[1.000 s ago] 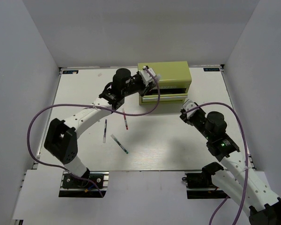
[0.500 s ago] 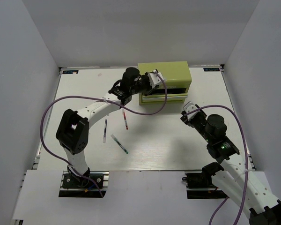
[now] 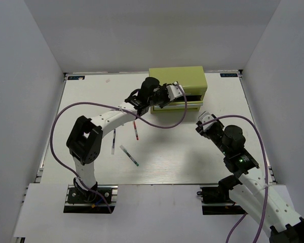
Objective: Sort the stationery into containers
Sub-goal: Place the pen in the drawer.
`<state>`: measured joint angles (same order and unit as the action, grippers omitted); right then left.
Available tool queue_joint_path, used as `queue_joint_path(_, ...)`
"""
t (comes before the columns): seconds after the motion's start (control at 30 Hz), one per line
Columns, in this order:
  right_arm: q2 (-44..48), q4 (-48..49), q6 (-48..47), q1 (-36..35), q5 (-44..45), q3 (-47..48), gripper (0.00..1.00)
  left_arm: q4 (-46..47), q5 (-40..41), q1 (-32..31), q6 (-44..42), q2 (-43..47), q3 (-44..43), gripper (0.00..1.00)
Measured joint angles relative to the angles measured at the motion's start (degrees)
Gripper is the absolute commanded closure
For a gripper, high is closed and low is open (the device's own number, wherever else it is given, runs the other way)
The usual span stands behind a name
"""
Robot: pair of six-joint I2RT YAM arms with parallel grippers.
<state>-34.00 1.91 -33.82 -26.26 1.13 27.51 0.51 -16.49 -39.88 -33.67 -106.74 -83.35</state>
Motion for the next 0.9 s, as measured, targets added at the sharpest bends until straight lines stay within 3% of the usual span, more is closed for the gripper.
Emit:
queue_joint_path(0.2,0.66,-0.02,0.02,0.0,0.02,-0.15,0.5,-0.26,3.48,-0.46,-0.02,-1.92,-0.66,0.93)
queue_joint_path(0.27,0.79,-0.02,0.02,0.0,0.02,-0.2,0.5,-0.24,4.04,-0.48,-0.02,-1.99,-0.7,0.87)
queue_joint_path(0.33,0.79,-0.02,0.02,0.0,0.02,-0.22,0.5,-0.13,4.35,-0.48,-0.02,-1.99,-0.79,0.74)
queue_joint_path(0.37,0.81,-0.02,0.02,0.0,0.02,-0.22,0.5,-0.11,4.48,-0.48,0.0,-2.01,-0.79,0.6)
queue_joint_path(0.43,0.81,-0.02,0.02,0.0,0.02,-0.22,0.5,-0.09,4.72,-0.48,-0.07,-2.01,-0.81,0.47)
queue_joint_path(0.47,0.81,-0.04,0.02,0.0,0.0,-0.22,0.5,-0.33,4.63,-0.48,0.37,-2.01,-0.81,0.32)
queue_joint_path(0.5,0.81,-0.02,0.0,0.0,0.0,-0.22,0.5,-0.83,4.02,-0.63,1.09,-2.01,-0.83,0.27)
queue_joint_path(0.7,0.79,-0.04,0.0,0.0,-0.17,-0.22,0.5,-0.44,5.2,-2.23,1.64,-1.79,-0.74,0.2)
queue_joint_path(0.9,0.68,-0.17,-1.03,0.0,-3.85,-0.22,0.84,1.81,6.29,-2.64,5.44,1.29,-0.42,0.24)
